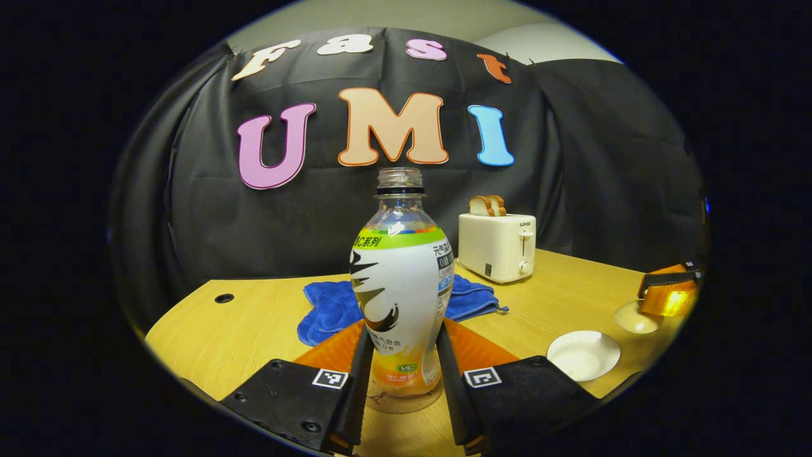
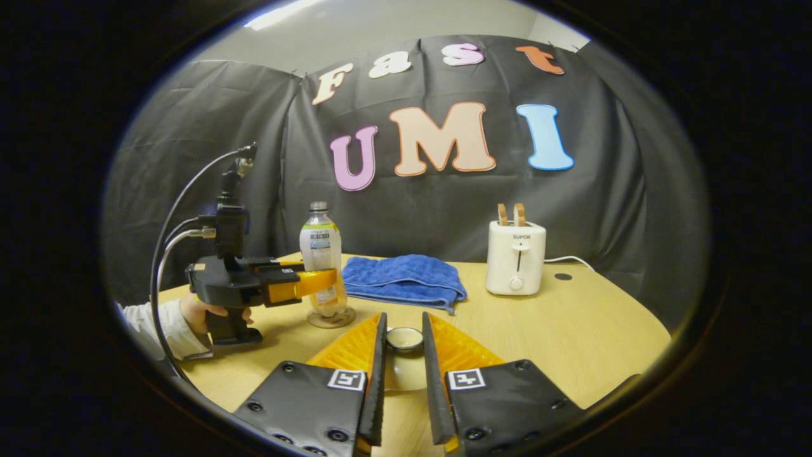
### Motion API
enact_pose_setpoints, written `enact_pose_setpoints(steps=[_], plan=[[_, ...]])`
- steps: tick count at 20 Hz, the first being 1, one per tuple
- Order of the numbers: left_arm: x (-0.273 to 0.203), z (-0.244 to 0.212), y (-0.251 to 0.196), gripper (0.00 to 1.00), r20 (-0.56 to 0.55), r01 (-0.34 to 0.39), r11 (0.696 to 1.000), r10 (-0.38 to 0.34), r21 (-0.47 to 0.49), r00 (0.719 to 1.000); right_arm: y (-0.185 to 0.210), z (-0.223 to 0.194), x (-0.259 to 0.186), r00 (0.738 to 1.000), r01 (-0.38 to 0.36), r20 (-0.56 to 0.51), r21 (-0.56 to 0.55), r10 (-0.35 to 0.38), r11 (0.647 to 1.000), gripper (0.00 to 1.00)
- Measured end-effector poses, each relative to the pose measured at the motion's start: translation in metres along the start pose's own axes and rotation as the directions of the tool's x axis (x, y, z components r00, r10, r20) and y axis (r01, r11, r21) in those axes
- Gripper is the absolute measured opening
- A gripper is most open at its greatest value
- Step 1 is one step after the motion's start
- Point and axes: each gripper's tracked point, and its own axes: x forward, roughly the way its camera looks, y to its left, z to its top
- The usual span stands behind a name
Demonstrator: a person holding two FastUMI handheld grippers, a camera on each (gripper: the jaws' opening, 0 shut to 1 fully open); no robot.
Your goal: Open the teacup lid with one hand, grasp the water bottle and pour water into the teacup with the other hand; after pouring, place the water bottle on the coaster and then close the teacup lid.
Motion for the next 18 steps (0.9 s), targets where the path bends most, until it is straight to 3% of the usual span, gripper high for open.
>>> enact_pose_setpoints(steps=[6, 9, 12, 13, 15, 18], plan=[[0.002, -0.008, 0.002, 0.54, -0.012, -0.009, 1.0, 0.008, -0.022, 1.0, 0.0, -0.003, -0.001, 1.0, 0.0, -0.004, 0.009, 0.0, 1.0, 0.32], [0.001, -0.009, 0.003, 0.61, -0.005, -0.009, 0.999, 0.009, -0.031, 1.0, 0.003, -0.003, 0.0, 1.0, -0.004, -0.002, 0.008, 0.004, 1.0, 0.32], [-0.003, -0.013, 0.002, 0.69, -0.015, -0.01, 0.999, 0.01, -0.046, 1.0, 0.009, -0.003, 0.001, 1.0, -0.017, 0.0, 0.013, 0.017, 1.0, 0.32], [-0.005, -0.012, 0.003, 0.84, -0.014, -0.014, 0.999, 0.013, -0.046, 1.0, 0.012, -0.002, 0.003, 1.0, -0.025, 0.0, 0.017, 0.025, 1.0, 0.32], [-0.008, -0.014, 0.009, 0.96, -0.021, -0.037, 0.998, 0.036, -0.044, 0.999, 0.02, 0.001, 0.007, 0.999, -0.044, 0.013, 0.026, 0.044, 0.999, 0.32], [-0.031, -0.012, 0.021, 0.97, -0.019, -0.093, 0.995, 0.093, -0.019, 0.996, 0.032, 0.005, 0.015, 0.996, -0.079, 0.038, 0.03, 0.078, 0.996, 0.32]])
